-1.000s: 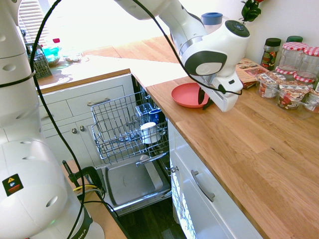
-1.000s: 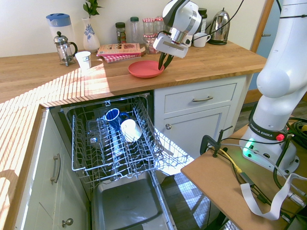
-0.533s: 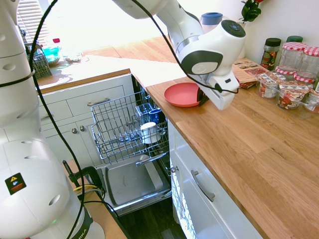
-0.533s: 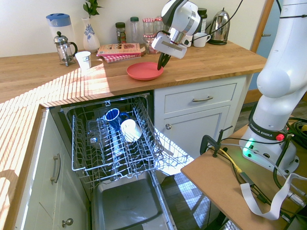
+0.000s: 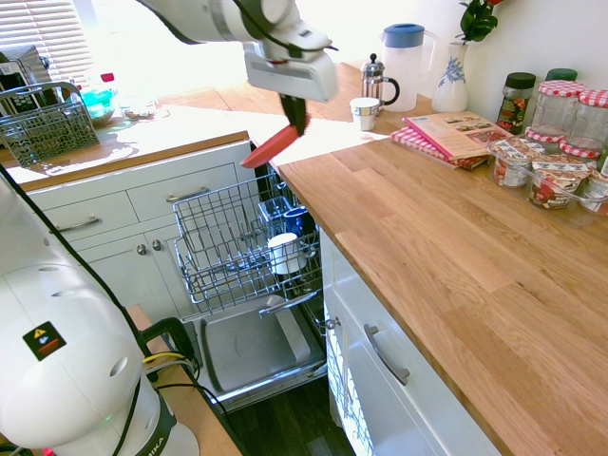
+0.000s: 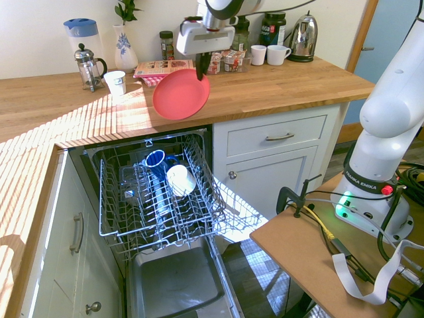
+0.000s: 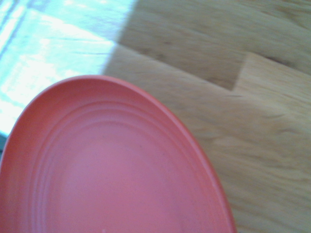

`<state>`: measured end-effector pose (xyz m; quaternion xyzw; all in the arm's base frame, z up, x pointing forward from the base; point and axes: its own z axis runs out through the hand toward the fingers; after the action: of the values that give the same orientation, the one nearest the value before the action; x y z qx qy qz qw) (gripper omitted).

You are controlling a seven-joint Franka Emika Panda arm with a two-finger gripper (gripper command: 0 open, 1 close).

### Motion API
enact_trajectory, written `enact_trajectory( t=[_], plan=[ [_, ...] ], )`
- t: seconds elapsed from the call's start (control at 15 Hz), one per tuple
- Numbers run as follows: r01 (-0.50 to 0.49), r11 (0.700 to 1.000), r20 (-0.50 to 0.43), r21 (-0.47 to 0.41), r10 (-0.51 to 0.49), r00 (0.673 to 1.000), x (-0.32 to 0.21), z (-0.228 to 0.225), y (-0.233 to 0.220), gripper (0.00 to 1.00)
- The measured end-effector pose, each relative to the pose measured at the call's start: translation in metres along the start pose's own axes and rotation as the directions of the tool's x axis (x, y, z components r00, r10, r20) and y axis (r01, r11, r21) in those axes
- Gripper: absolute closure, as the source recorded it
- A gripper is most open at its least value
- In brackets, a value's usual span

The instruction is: Put the plate in the dishwasher

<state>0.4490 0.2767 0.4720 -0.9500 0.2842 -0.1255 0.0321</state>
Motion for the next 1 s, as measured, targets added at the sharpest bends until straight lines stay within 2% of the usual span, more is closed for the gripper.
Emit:
enact_trajectory(
  t=[0.13, 0.27, 0.47, 0.6, 0.8, 0.93, 1.0],
  plan=[
    [0.101, 0.994, -0.105, -0.045, -0.105, 0.989, -0.09, -0.006, -0.044, 1.0],
    [0.184, 0.978, -0.193, -0.096, -0.199, 0.961, -0.176, 0.013, -0.059, 1.0],
    [0.284, 0.936, -0.318, -0.206, -0.339, 0.885, -0.235, 0.056, -0.056, 1.0],
    [0.328, 0.898, -0.415, -0.293, -0.428, 0.803, -0.254, 0.088, -0.066, 1.0],
    [0.358, 0.832, -0.539, -0.423, -0.549, 0.639, -0.282, 0.154, -0.096, 1.0],
    [0.338, 0.79, -0.586, -0.511, -0.608, 0.536, -0.308, 0.2, -0.112, 1.0],
    [0.322, 0.772, -0.591, -0.549, -0.63, 0.504, -0.321, 0.223, -0.116, 1.0]
  ],
)
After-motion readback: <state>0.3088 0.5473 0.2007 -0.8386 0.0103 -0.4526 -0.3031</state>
